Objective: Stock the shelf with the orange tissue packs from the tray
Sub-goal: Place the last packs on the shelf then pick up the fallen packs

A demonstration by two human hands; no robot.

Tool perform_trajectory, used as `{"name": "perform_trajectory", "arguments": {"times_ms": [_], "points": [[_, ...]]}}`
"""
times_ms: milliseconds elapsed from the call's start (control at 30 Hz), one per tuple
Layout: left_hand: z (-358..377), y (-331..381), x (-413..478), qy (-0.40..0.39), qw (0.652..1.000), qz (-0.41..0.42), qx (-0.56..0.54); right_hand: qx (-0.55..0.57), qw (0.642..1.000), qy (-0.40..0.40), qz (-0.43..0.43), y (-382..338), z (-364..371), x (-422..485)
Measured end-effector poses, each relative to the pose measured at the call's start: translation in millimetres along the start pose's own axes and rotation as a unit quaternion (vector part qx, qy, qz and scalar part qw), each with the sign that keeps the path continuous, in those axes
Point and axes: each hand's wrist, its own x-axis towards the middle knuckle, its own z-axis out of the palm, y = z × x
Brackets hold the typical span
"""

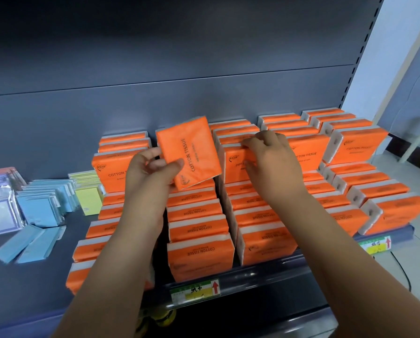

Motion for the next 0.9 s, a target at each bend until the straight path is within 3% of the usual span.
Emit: {"name": "perform_trajectory", "arguments": {"times_ms": [100,233,367,467,600,900], "points": [[-5,4,4,0.012,0.992,0.094,0.079,0.005,1.000,0.013,-0.024,-6,-5,4],[-15,5,13,-0.023,0.955,0.196,0.221,0.068,0.996,0.012,-0.047,-22,-14,9],[-22,-3,18,-0.032,0.878,0.298,0.373,0.146,0.988,-0.003,-0.052,-39,-13,9],[-23,-7,22,-0.025,0.829,0.367,0.421,0.154,0.986,-0.006,-0.063,-48,-8,8],[-26,-13,33,-0.069,0.808,0.376,0.448,0.145,0.987,-0.005,-0.070,-54,-3,6],[-27,-25,47,-0.069,0.803,0.362,0.469,0.129,0.989,-0.025,-0.066,-52,8,5]]}}
